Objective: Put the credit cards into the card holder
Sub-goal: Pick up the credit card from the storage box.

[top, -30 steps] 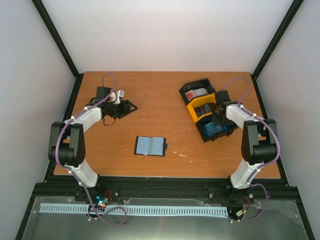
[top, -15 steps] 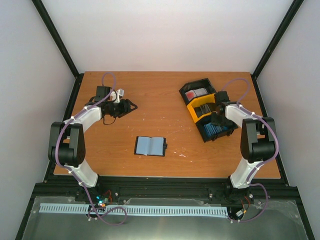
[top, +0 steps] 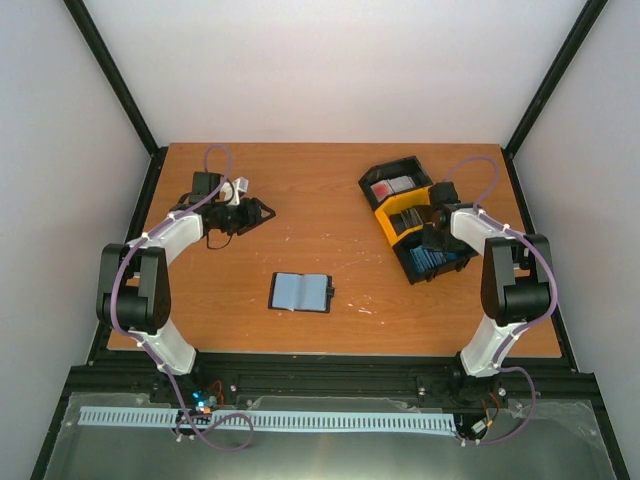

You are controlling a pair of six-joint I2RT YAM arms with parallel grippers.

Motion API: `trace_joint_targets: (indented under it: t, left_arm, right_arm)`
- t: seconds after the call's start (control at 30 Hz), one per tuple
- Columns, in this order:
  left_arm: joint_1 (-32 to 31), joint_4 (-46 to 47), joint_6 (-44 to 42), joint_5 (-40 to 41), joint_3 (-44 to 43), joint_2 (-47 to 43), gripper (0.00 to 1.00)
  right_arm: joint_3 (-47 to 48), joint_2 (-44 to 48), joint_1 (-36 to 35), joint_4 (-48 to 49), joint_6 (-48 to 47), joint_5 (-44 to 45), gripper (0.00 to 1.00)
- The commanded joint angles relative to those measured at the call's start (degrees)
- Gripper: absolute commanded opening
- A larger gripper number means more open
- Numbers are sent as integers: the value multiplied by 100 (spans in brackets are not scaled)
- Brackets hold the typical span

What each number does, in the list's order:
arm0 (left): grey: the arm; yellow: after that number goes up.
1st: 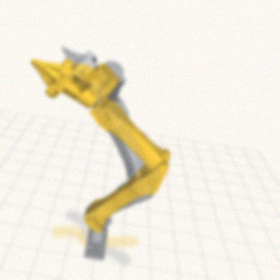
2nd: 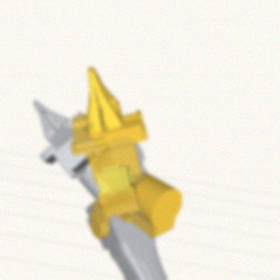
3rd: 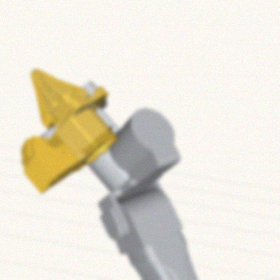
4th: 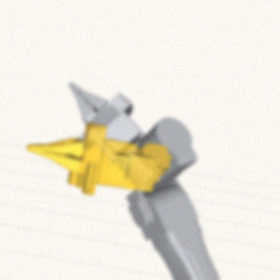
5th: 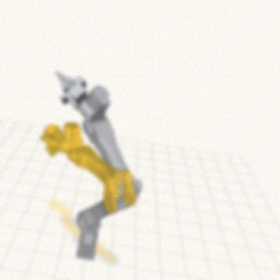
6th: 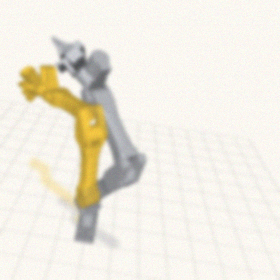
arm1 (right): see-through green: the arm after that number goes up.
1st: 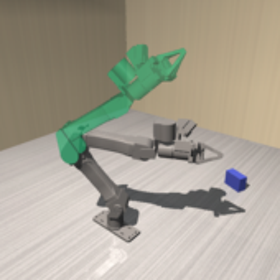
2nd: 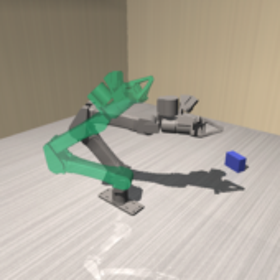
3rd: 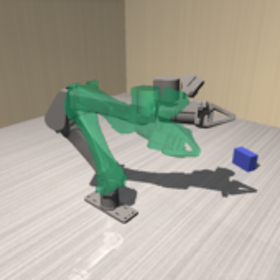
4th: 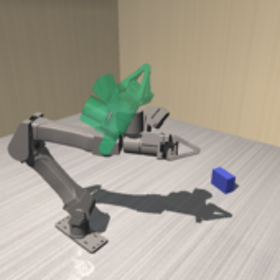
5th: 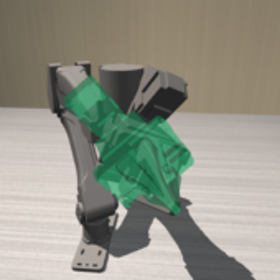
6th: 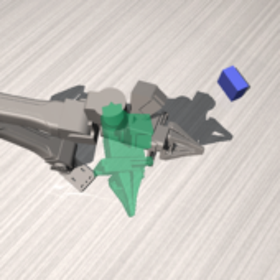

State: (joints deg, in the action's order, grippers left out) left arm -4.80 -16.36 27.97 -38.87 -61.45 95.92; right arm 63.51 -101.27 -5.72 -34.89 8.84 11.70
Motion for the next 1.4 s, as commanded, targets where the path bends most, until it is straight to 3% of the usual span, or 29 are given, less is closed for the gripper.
trace_joint_targets:
  t: [0.0,0.6,0.8,1.13,1.37]
  left_arm:
    - [67,133,54,-94,-229,28,57]
    - [67,162,16,-139,-209,62,57]
    - [66,189,37,-147,-201,64,57]
    - [67,226,69,-173,-209,126,57]
    - [62,260,92,-200,-236,160,57]
  right_arm:
    - [134,192,85,-34,18,222,24]
    - [35,416,141,-24,52,500,26]
    - [-62,463,134,36,-76,1167,21]
    - [-240,227,123,199,-287,1476,14]
    - [-299,-26,123,168,-339,1353,17]
